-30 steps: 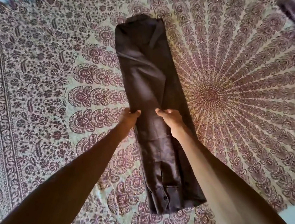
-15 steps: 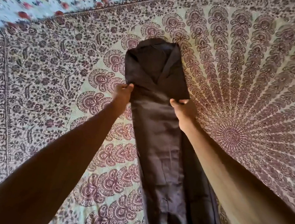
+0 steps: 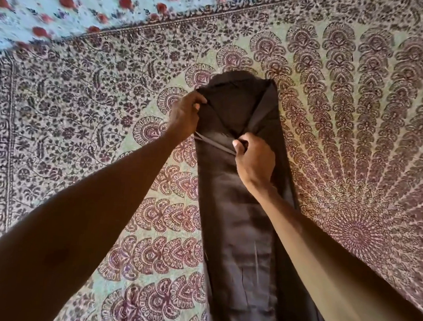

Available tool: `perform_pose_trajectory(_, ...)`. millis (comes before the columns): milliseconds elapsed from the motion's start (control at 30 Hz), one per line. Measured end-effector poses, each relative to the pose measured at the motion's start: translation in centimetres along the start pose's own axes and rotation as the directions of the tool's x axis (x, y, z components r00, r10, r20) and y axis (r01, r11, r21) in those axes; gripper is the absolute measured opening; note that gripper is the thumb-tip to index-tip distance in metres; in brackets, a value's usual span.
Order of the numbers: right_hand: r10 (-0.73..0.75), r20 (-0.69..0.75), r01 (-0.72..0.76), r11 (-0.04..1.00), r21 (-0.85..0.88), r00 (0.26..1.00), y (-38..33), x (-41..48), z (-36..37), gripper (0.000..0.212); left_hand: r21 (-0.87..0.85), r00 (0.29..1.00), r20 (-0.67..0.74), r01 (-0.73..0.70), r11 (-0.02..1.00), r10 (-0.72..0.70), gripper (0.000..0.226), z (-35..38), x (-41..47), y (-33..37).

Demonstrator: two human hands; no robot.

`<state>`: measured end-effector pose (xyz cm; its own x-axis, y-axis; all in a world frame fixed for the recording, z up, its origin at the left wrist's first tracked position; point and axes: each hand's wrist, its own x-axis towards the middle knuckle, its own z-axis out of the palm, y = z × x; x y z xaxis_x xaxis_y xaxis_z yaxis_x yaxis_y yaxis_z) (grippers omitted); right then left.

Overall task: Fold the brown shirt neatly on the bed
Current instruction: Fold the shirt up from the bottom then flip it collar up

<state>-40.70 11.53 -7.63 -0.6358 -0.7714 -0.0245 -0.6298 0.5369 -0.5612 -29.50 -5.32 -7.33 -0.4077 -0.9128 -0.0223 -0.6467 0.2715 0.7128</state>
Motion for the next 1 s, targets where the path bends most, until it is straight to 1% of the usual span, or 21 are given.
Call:
perform_pose_trajectory(67,0.024,0.016,-0.024,0.999,0.038,1.0,-0.2,0.9,0.2,0.02,0.038,0.999,0.03,0.019,0.999,-0.02,0.035,0.1,1.7,-0.5)
perform_pose_trajectory(133,0.003,0.048,-0.005,0.999,0.051,0.999,-0.7,1.7,0.3,0.022,0.102,0.998,0.064,0.002,0.995,-0.008,0.039,0.0,3.4,-0.9)
perform_pose_trajectory(200,-0.025,0.073,0.025,1.0,0.01,0.997,-1.0,2.4,0.4,0.021,0.116,0.995,0.092,-0.045,0.992,0.034,0.041,0.0,4.7,-1.4)
perform_pose_trajectory(267,0.005,0.081,0.0,0.999,-0.055,0.997,-1.1,3.1,0.5,0.021,0.147,0.993,0.094,-0.084,0.986,0.071,0.037,0.0,5.5,-1.3)
perform_pose_trajectory(300,0.038,0.081,-0.031,0.996,-0.088,0.996,-1.2,3.4,0.4,0.022,0.17,0.993,0.101,-0.082,0.982,0.066,0.034,-0.2,5.7,-1.1)
perform_pose_trajectory(367,0.091,0.065,-0.081,0.985,-0.149,0.994,-1.5,3.8,0.6,0.025,0.274,0.99,0.133,-0.078,0.959,0.043,0.024,-0.4,6.4,-0.8)
perform_pose_trajectory(433,0.082,0.027,-0.075,0.976,-0.203,0.996,-2.0,3.9,1.0,0.027,0.354,0.989,0.139,-0.103,0.93,0.056,0.015,-0.7,7.0,-0.9)
perform_pose_trajectory(533,0.043,-0.053,-0.056,0.959,-0.279,0.998,-2.8,3.8,1.6,0.028,0.365,0.994,0.11,-0.061,0.929,0.022,0.014,-0.5,7.2,-0.7)
perform_pose_trajectory(667,0.03,-0.11,-0.066,0.936,-0.346,0.994,-2.6,3.9,2.5,0.026,0.288,0.996,0.0,0.09,0.953,-0.094,0.022,0.3,6.9,-0.1)
perform_pose_trajectory(767,-0.024,-0.148,-0.03,0.936,-0.351,0.989,-2.1,3.8,3.0,0.025,0.29,0.993,-0.017,0.12,0.95,-0.12,0.018,0.7,6.7,-0.7)
perform_pose_trajectory(867,-0.08,-0.165,0.024,0.949,-0.314,0.983,-1.4,3.3,2.5,0.028,0.19,0.982,-0.045,0.189,0.963,-0.184,0.018,0.9,6.4,-0.7)
perform_pose_trajectory(967,-0.149,-0.151,0.097,0.948,-0.304,0.977,-0.2,2.3,1.7,0.03,0.035,0.952,-0.141,0.28,0.959,-0.273,0.024,0.6,6.0,-0.4)
perform_pose_trajectory(1000,-0.167,-0.137,0.118,0.944,-0.307,0.977,0.4,1.9,1.4,0.03,0.002,0.937,-0.176,0.306,0.952,-0.301,0.02,0.6,5.6,-0.3)
